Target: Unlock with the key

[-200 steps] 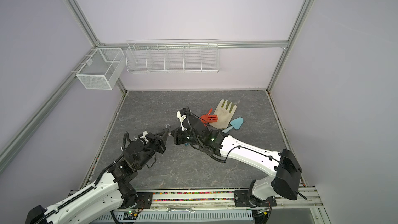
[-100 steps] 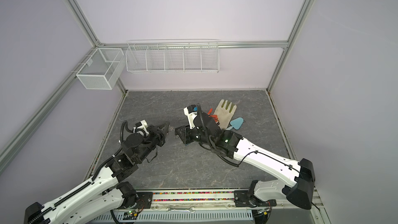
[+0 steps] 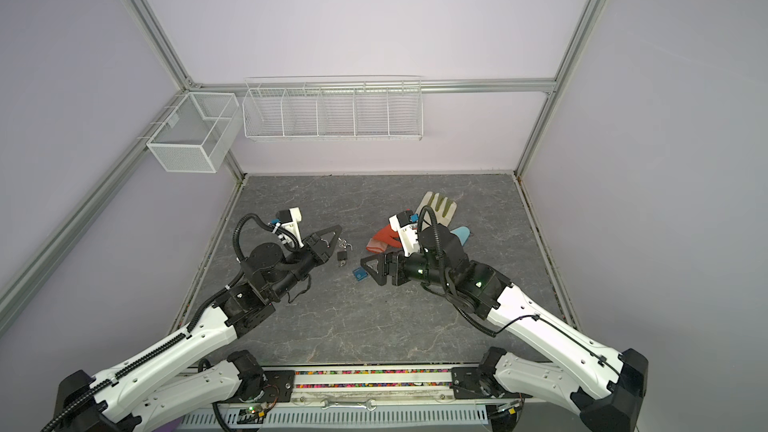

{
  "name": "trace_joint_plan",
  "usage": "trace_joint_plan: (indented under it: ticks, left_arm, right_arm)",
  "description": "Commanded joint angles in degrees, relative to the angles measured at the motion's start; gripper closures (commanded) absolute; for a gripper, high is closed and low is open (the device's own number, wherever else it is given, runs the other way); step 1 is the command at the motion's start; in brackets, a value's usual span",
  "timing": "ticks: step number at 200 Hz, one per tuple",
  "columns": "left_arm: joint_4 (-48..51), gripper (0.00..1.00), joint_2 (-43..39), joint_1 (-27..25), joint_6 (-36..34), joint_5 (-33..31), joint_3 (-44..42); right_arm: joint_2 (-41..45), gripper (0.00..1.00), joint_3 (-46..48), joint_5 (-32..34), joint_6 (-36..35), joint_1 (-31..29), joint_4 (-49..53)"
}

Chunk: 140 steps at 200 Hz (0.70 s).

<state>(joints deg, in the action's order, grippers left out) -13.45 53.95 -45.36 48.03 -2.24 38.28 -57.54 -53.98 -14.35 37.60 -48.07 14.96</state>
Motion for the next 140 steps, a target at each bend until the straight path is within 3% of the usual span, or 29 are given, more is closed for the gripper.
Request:
trace_joint_plan:
  ticks: [1,30,50,89,140]
  left_arm:
    - [-6.4,1.0,0.6,-0.3,-10.1,7.0,-0.7]
    - [-11.3,1.0,1.1,-0.7,-12.4,11.8,-1.1]
    - [-12.0,1.0,1.3,-1.6,-13.6,13.0,-0.7]
    - [-14.7,1.0,2.8,-2.8,-13.1,14.0,0.2]
    - [-19.9,1.0,3.6,-3.3,-11.7,15.7,-0.3]
  right_arm:
    - [1.9,0.0,3.2,-9.1,1.2,2.0,-7.1]
    - [2.2,0.0,7.5,-14.7,4.4,3.5,-17.7]
    - [0.2,0.06,7.2,-15.7,5.3,3.6,-20.6]
    - [-2.6,0.28,6.6,-16.4,6.1,3.6,-25.8]
    - [-4.3,0.48,6.5,-16.9,5.7,3.5,-29.8]
